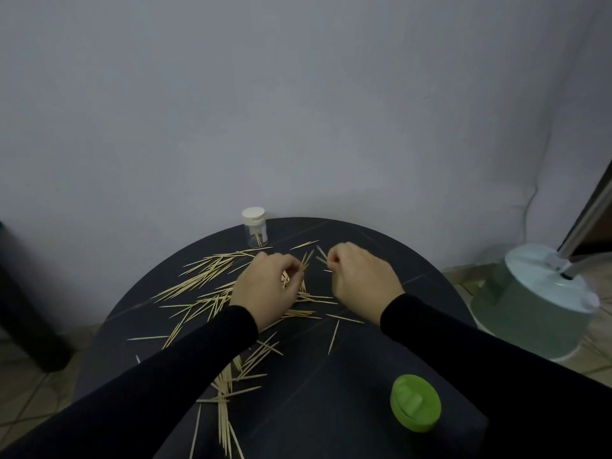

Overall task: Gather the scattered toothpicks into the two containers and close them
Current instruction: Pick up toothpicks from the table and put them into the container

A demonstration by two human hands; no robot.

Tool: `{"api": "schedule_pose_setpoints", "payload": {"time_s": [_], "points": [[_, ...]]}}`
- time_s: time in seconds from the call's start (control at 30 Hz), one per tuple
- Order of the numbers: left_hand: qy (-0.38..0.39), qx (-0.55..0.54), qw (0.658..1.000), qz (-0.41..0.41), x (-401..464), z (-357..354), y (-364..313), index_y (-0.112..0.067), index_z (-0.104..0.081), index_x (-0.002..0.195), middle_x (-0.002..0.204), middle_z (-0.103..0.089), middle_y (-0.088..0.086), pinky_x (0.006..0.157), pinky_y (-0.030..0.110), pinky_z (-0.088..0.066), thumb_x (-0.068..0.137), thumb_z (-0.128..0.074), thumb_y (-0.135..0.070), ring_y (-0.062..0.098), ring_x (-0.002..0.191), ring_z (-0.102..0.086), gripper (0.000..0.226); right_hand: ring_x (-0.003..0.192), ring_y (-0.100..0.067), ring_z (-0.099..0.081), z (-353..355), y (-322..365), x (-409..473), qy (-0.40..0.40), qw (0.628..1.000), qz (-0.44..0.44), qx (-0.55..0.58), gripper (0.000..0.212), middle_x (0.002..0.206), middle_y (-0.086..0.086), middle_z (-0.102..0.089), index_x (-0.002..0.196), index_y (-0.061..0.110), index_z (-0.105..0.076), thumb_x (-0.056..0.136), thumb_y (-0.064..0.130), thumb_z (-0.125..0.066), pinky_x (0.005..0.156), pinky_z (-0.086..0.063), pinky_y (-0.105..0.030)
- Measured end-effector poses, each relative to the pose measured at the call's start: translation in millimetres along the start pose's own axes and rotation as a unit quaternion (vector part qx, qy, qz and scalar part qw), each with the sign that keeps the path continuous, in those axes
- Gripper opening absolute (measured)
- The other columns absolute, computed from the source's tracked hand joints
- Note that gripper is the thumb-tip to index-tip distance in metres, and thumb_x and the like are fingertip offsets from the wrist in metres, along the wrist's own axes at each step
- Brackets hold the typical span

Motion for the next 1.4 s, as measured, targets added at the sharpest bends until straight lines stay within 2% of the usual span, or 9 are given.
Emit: {"api": "schedule_pose_setpoints", "payload": {"time_s": [0.1,0.2,0.3,0.4,0.53,0.8,1.0,1.17,1.4], "points": [[-0.027,-0.133,0.99,0.03,14.3,5.8,-14.4,-0.029,-0.063,0.102,0.095,-0.062,-0.014,0.08,0.022,-0.042,0.093,-0.057,-0.031,0.005,0.094,-0.052,0.012,0.084,-0.007,-0.049,9.3,-15.6,9.6,-0.072,0.989,-0.033,0.129,0.01,0.097,0.01,-0.048,0.106,0.02,-0.051,0.101,0.023,-0.042,0.074,-0.038,-0.022],[-0.027,-0.283,0.956,0.074,28.6,0.9,-24.8,-0.026,-0.067,0.101,0.097,-0.065,-0.012,0.08,0.016,-0.044,0.092,-0.059,-0.028,0.0,0.094,-0.056,0.012,0.081,-0.004,-0.048,2.7,-35.5,19.3,-0.103,0.934,-0.09,0.33,0.012,0.094,0.006,-0.051,0.105,0.018,-0.051,0.102,0.021,-0.04,0.07,-0.038,-0.017],[-0.02,-0.393,0.912,0.114,37.9,-11.5,-33.6,-0.024,-0.07,0.104,0.099,-0.068,-0.011,0.081,0.017,-0.046,0.091,-0.062,-0.026,0.001,0.097,-0.059,0.015,0.085,-0.005,-0.052,-6.1,-51.0,26.2,-0.12,0.895,-0.145,0.405,0.019,0.093,0.006,-0.055,0.115,0.016,-0.052,0.103,0.023,-0.039,0.069,-0.041,-0.015],[-0.019,-0.442,0.886,0.136,41.7,-23.1,-37.2,-0.022,-0.071,0.103,0.096,-0.069,-0.01,0.075,0.011,-0.045,0.09,-0.063,-0.023,0.001,0.093,-0.061,0.015,0.084,-0.005,-0.051,-13.5,-59.1,31.3,-0.127,0.874,-0.172,0.436,0.028,0.092,0.006,-0.055,0.123,0.009,-0.053,0.103,0.024,-0.039,0.068,-0.041,-0.015],[-0.003,-0.426,0.893,0.143,41.8,-33.1,-32.2,-0.023,-0.07,0.106,0.1,-0.068,-0.008,0.086,0.023,-0.048,0.09,-0.063,-0.024,0.003,0.098,-0.06,0.017,0.084,-0.002,-0.053,-21.9,-64.2,31.2,-0.1,0.883,-0.164,0.428,0.024,0.092,0.008,-0.057,0.121,0.014,-0.054,0.103,0.024,-0.04,0.067,-0.042,-0.016],[-0.056,-0.503,0.851,0.141,50.0,-20.6,-30.1,-0.024,-0.069,0.104,0.1,-0.07,-0.008,0.083,0.018,-0.048,0.09,-0.063,-0.023,0.003,0.099,-0.063,0.016,0.086,-0.007,-0.054,-26.0,-75.1,29.0,-0.089,0.89,-0.165,0.416,0.027,0.092,0.006,-0.057,0.122,0.011,-0.055,0.102,0.022,-0.041,0.076,-0.045,-0.022],[0.009,-0.441,0.884,0.158,37.4,-44.8,-32.1,-0.026,-0.07,0.102,0.099,-0.069,-0.01,0.08,0.018,-0.048,0.089,-0.065,-0.025,0.004,0.098,-0.061,0.015,0.088,-0.007,-0.056,-33.4,-75.4,23.0,-0.05,0.903,-0.156,0.397,0.021,0.095,0.005,-0.059,0.118,0.015,-0.056,0.101,0.02,-0.045,0.069,-0.044,-0.016],[0.037,-0.282,0.951,0.118,38.0,-47.8,-28.4,-0.028,-0.071,0.1,0.102,-0.063,-0.012,0.095,0.035,-0.045,0.086,-0.066,-0.033,0.011,0.108,-0.054,0.015,0.087,-0.016,-0.055,-29.3,-78.0,18.4,-0.03,0.929,-0.118,0.349,0.009,0.098,-0.001,-0.059,0.097,0.024,-0.06,0.096,0.018,-0.054,0.074,-0.046,-0.024],[0.013,-0.155,0.987,-0.038,37.1,-31.4,-47.6,-0.028,-0.043,0.14,0.137,-0.049,-0.01,0.098,0.023,-0.028,0.095,-0.052,-0.029,0.009,0.126,-0.033,0.047,0.11,-0.012,-0.053,-24.1,-83.1,13.6,-0.026,0.936,-0.091,0.339,0.025,0.117,-0.001,-0.057,0.114,0.027,-0.06,0.1,0.013,-0.045,0.092,-0.044,-0.023]]}}
Point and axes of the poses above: each hand's wrist, its own x-axis towards the middle knuckle, its own z-axis out of the back of the hand, y = z × x, the point moved 6 cm from there along x, towards the middle knuckle
